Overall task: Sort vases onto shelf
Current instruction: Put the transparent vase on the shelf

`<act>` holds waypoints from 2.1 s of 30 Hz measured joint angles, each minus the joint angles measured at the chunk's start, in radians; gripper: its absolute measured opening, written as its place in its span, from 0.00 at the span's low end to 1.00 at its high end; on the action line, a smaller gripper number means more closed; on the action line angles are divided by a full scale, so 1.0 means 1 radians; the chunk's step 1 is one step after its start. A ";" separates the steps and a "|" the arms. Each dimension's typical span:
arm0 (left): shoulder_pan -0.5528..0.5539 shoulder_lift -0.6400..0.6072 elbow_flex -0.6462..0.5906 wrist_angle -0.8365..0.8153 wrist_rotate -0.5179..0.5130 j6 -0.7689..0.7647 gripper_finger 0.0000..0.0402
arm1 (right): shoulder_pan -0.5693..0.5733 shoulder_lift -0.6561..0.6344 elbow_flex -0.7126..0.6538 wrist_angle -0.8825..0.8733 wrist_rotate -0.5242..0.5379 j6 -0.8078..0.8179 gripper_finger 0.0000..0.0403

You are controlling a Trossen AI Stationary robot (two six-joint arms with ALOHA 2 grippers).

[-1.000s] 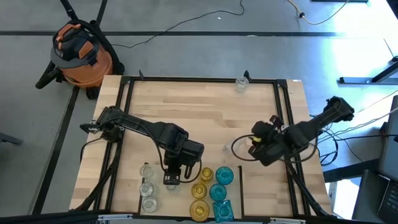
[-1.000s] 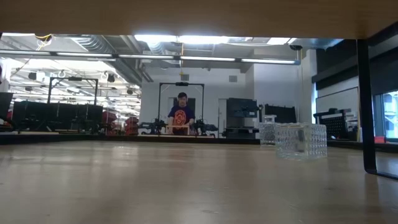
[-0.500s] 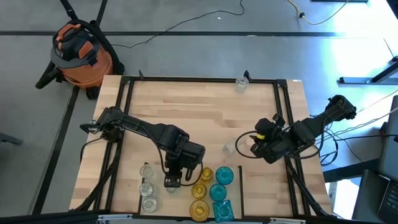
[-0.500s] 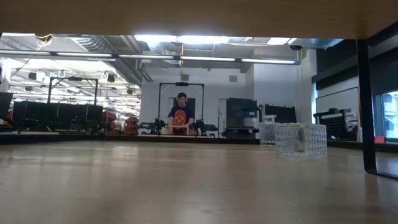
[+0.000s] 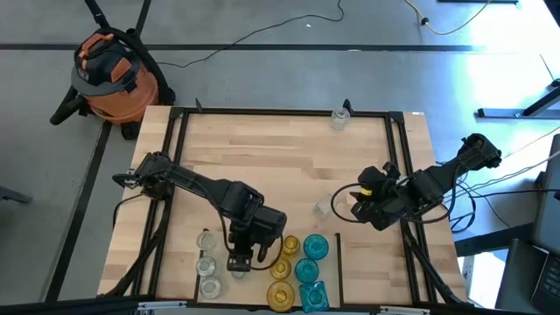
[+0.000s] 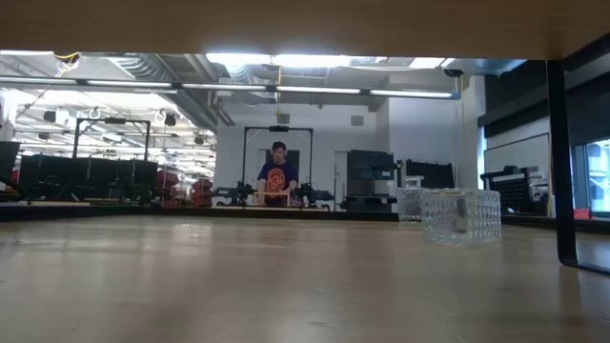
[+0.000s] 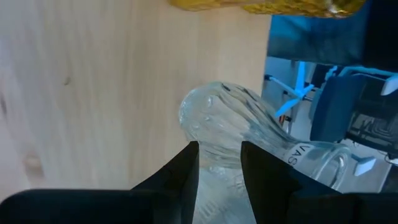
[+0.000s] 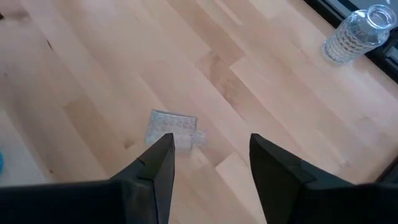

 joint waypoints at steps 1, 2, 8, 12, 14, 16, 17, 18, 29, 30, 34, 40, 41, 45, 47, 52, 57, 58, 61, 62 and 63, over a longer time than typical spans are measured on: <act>-0.003 0.000 0.000 0.004 0.006 -0.001 0.28 | 0.000 0.000 0.000 0.002 0.000 0.001 0.41; -0.005 0.000 0.000 0.008 0.011 -0.003 0.28 | 0.000 0.000 0.000 0.006 0.000 0.001 0.41; -0.010 0.000 0.000 0.029 0.015 -0.020 0.28 | 0.000 0.000 0.000 0.019 -0.013 0.016 0.41; -0.014 0.000 0.000 0.035 0.032 -0.023 0.28 | 0.000 0.000 0.000 0.020 -0.035 0.016 0.41; -0.016 0.000 0.000 0.041 0.031 -0.024 0.28 | 0.000 0.000 0.000 0.021 -0.041 0.016 0.41; -0.016 0.000 0.000 0.042 0.035 -0.030 0.28 | 0.000 0.000 0.000 0.024 -0.049 0.016 0.41; -0.016 0.000 0.000 0.042 0.036 -0.032 0.28 | 0.000 0.000 0.000 0.024 -0.054 0.016 0.41; -0.017 0.000 0.000 0.043 0.036 -0.037 0.28 | 0.000 0.000 0.000 0.025 -0.056 0.016 0.41; -0.038 0.000 0.000 0.120 0.065 -0.072 0.28 | 0.000 0.000 0.000 0.049 -0.063 0.016 0.41; -0.040 0.000 0.000 0.124 0.065 -0.077 0.28 | 0.000 0.000 0.000 0.049 -0.063 0.016 0.41; -0.043 0.000 0.000 0.126 0.065 -0.085 0.28 | 0.000 0.000 0.000 0.049 -0.063 0.016 0.41; -0.043 0.000 0.000 0.126 0.072 -0.100 0.28 | 0.000 0.000 0.000 0.049 -0.063 0.016 0.41; -0.043 0.000 0.000 0.126 0.076 -0.102 0.28 | 0.000 0.000 0.000 0.049 -0.063 0.016 0.41; -0.043 0.000 0.000 0.126 0.087 -0.106 0.28 | 0.000 0.000 0.000 0.049 -0.063 0.016 0.41; -0.043 0.000 0.000 0.126 0.091 -0.106 0.28 | 0.000 0.000 0.000 0.049 -0.063 0.016 0.41; -0.045 0.000 0.000 0.129 0.111 -0.109 0.28 | 0.000 0.000 0.000 0.049 -0.062 0.016 0.41; -0.052 0.000 0.000 0.150 0.125 -0.109 0.28 | 0.001 0.000 0.000 0.049 -0.061 0.015 0.41; -0.052 0.000 0.000 0.155 0.130 -0.109 0.28 | 0.001 0.000 0.000 0.049 -0.061 0.016 0.41; -0.052 0.000 0.000 0.160 0.140 -0.105 0.28 | 0.000 0.000 0.000 0.049 -0.060 0.016 0.41; -0.052 0.000 0.000 0.164 0.140 -0.104 0.28 | 0.000 0.000 0.000 0.049 -0.060 0.016 0.41; -0.052 0.000 0.000 0.168 0.140 -0.103 0.28 | 0.000 0.000 0.000 0.049 -0.060 0.016 0.41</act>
